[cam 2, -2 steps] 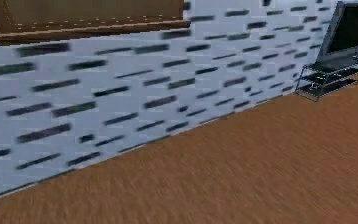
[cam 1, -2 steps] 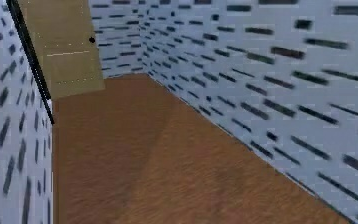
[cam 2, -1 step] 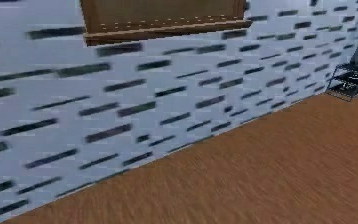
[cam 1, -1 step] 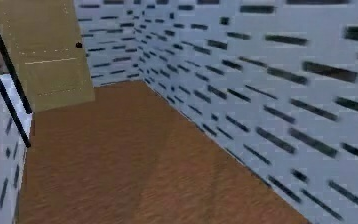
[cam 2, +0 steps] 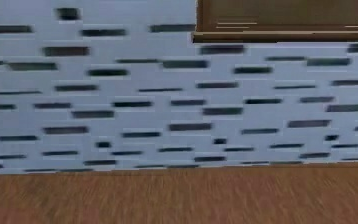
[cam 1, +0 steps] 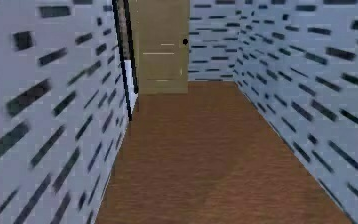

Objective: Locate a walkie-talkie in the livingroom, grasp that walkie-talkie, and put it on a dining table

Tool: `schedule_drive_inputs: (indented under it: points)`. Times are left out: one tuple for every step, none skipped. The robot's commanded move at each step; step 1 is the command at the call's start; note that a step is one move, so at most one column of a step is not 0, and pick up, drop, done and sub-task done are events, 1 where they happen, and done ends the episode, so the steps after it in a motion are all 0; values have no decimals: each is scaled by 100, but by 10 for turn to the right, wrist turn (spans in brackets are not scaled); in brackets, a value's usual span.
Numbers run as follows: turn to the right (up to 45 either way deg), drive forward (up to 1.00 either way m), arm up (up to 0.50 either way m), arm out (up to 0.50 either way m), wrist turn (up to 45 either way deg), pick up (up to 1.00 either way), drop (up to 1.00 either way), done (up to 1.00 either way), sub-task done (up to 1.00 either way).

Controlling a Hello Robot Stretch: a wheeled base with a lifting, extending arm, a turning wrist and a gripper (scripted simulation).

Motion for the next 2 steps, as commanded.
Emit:
schedule_drive_inputs:
  points:
    - [0, 100, 0, 0, 0, 0, 0, 0, 0]
    - [-30, 0, 0, 0, 0, 0, 0, 0, 0]
